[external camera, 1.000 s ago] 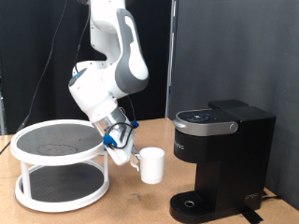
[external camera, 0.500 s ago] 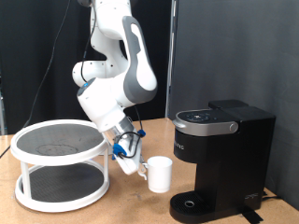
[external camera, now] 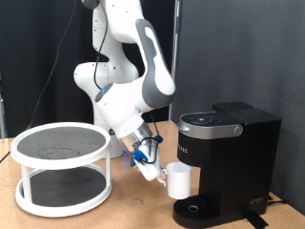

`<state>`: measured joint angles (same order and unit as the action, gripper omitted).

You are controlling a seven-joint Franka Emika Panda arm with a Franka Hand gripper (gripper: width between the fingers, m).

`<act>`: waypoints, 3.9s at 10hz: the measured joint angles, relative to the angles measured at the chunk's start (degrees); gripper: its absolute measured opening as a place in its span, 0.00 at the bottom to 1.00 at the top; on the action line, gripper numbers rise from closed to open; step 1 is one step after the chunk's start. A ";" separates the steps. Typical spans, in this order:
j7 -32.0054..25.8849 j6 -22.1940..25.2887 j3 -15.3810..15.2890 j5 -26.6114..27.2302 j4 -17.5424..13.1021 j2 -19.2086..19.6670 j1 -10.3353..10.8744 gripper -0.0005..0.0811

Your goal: Make a cup of coffee with the keurig machine

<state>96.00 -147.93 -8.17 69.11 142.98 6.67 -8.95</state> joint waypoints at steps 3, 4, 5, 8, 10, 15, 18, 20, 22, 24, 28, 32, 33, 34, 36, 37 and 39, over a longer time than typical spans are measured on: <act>-0.08 -1.74 -2.21 1.70 -0.72 0.90 0.50 0.01; -0.07 -2.47 -2.79 1.95 -0.90 1.31 0.51 0.01; -0.07 -3.36 -3.38 2.17 -1.15 1.87 0.54 0.01; -0.07 -4.94 -4.52 2.72 -2.10 3.97 0.57 0.01; -0.07 -5.89 -5.12 3.32 -2.70 5.18 0.58 0.01; -0.89 -6.99 -5.67 4.94 -3.41 6.57 0.56 0.02; -0.93 -7.02 -5.68 4.98 -3.39 6.57 0.55 0.23; -1.81 -5.19 -5.44 4.49 -2.80 6.21 0.09 0.47; -4.91 0.78 -3.83 1.21 -0.34 4.10 -2.16 0.81; -7.84 6.94 -2.29 1.42 1.80 1.03 -4.86 0.88; -10.87 11.04 -2.05 1.08 4.22 -1.45 -6.12 0.91; -13.16 22.82 -0.19 0.62 8.44 -9.20 -7.95 0.91; -12.50 25.54 0.40 0.68 9.06 -11.36 -8.20 0.91; -11.34 28.13 0.98 0.76 9.51 -13.45 -8.41 0.91; -7.77 31.08 1.65 0.58 10.14 -17.68 -8.56 0.91; -5.46 32.75 1.93 0.34 10.24 -19.72 -8.60 0.91; -4.11 33.59 2.23 0.01 11.22 -21.74 -8.63 0.91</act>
<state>91.90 -114.35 -5.94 69.11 154.21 -15.07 -17.58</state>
